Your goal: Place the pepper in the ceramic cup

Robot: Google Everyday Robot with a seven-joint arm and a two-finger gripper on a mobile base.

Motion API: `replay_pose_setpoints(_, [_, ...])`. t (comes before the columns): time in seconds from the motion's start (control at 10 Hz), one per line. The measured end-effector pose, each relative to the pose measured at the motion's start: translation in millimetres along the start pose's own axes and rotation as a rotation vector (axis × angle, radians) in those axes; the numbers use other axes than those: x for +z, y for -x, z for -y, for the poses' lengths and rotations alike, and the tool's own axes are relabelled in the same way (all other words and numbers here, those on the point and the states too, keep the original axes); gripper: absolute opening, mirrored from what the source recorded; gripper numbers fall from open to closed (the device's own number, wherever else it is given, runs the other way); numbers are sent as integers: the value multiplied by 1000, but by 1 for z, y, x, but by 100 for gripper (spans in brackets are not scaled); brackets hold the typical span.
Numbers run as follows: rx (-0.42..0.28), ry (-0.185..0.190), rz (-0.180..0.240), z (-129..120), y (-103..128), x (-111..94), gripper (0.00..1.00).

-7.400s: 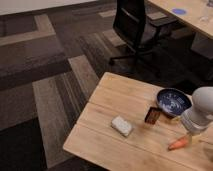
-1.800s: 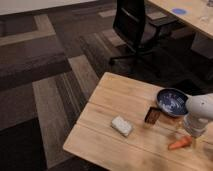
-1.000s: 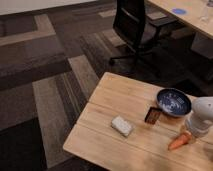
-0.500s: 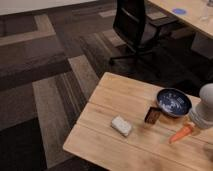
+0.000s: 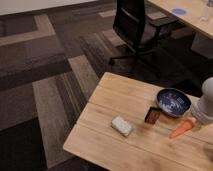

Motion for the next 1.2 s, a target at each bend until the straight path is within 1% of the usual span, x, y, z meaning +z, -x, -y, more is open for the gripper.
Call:
replay_pose_setpoints(0.1, [8, 2, 0, -2, 12, 0, 0])
replay_pose_setpoints(0.2, [21, -11, 17, -10, 42, 1, 0])
replay_pose_setpoints(0.3, [26, -18, 32, -21, 68, 0, 0])
replay_pose_setpoints(0.4, [13, -23, 46, -37, 91, -1, 0])
replay_pose_setpoints(0.5, [-13, -23, 52, -52, 103, 1, 0])
replay_pose_setpoints(0.6, [-91, -18, 51, -82, 110, 11, 0])
replay_pose_setpoints(0.7, [-136, -17, 46, -98, 111, 17, 0])
replay_pose_setpoints(0.8, [-202, -16, 39, -121, 112, 29, 0])
replay_pose_setpoints(0.9, [-223, -18, 39, -128, 113, 33, 0])
replay_pose_setpoints(1.0, [-259, -22, 34, -142, 112, 41, 0])
replay_pose_setpoints(1.1, [-255, -24, 35, -139, 114, 41, 4])
replay_pose_setpoints(1.2, [-255, -25, 37, -138, 115, 41, 14])
